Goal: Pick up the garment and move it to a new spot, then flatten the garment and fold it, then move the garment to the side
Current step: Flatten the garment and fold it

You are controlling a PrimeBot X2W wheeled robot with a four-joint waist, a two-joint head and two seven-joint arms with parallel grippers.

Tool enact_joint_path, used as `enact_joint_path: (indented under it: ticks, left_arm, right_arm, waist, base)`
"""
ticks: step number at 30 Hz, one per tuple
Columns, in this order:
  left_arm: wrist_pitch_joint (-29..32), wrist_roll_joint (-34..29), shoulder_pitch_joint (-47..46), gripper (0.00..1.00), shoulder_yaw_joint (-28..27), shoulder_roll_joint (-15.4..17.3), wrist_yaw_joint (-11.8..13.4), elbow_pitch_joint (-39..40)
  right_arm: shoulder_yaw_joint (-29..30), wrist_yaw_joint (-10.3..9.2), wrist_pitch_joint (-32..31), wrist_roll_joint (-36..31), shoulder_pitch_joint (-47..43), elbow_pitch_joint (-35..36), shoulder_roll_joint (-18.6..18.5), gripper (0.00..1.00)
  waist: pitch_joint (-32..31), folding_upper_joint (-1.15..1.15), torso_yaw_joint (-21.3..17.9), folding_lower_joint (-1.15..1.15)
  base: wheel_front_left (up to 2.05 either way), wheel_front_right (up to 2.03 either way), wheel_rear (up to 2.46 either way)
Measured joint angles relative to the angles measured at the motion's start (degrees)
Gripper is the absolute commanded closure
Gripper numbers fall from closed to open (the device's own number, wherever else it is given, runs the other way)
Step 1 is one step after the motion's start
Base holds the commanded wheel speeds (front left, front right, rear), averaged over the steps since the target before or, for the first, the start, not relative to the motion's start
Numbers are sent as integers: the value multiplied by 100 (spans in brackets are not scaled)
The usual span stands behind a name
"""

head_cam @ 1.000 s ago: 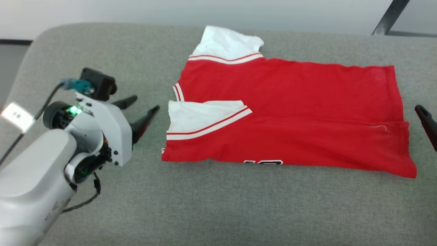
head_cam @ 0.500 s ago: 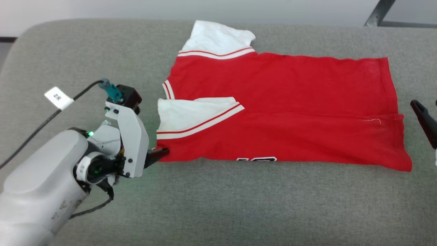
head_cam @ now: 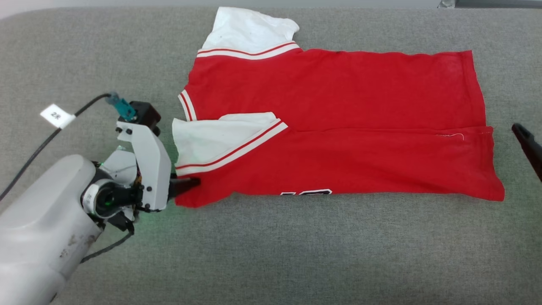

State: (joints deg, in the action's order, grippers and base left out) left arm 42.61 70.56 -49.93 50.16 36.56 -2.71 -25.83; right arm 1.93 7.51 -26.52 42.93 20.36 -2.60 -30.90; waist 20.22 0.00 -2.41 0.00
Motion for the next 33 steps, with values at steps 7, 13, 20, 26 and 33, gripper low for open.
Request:
enact_joint_path:
  ticks: [7, 13, 20, 26, 33]
  left_arm:
    - [-127, 36, -12, 100, -19, -107, -140, -138]
    - [-187, -38, -83, 100, 2, -125, -192, -84]
    - [-264, -209, -261, 100, 63, -160, -263, 52]
    - [-364, -252, -327, 100, 76, -268, -292, 44]
    - [-589, -181, -169, 100, 66, -323, -338, -62]
  right_arm:
    - [-334, 0, -1214, 57, -137, 151, -544, 0]
    - [-687, 0, -2317, 91, 10, 189, -765, 0]
    - [-982, 0, -2685, -149, 456, -307, -645, 0]
    - [-1149, 1, -2692, -229, 728, -675, -609, 100]
    - [-1323, 1, -2542, -136, 699, -840, -532, 100]
  waist:
    - [-27, 0, 48, 0]
    - [76, 0, 115, 0]
    - [298, 0, 205, 0]
    - [380, 0, 296, 0]
    - [171, 0, 292, 0]
  base:
    - [0, 0, 0]
    - [0, 0, 0]
    - [0, 0, 0]
    - [0, 0, 0]
    - [0, 0, 0]
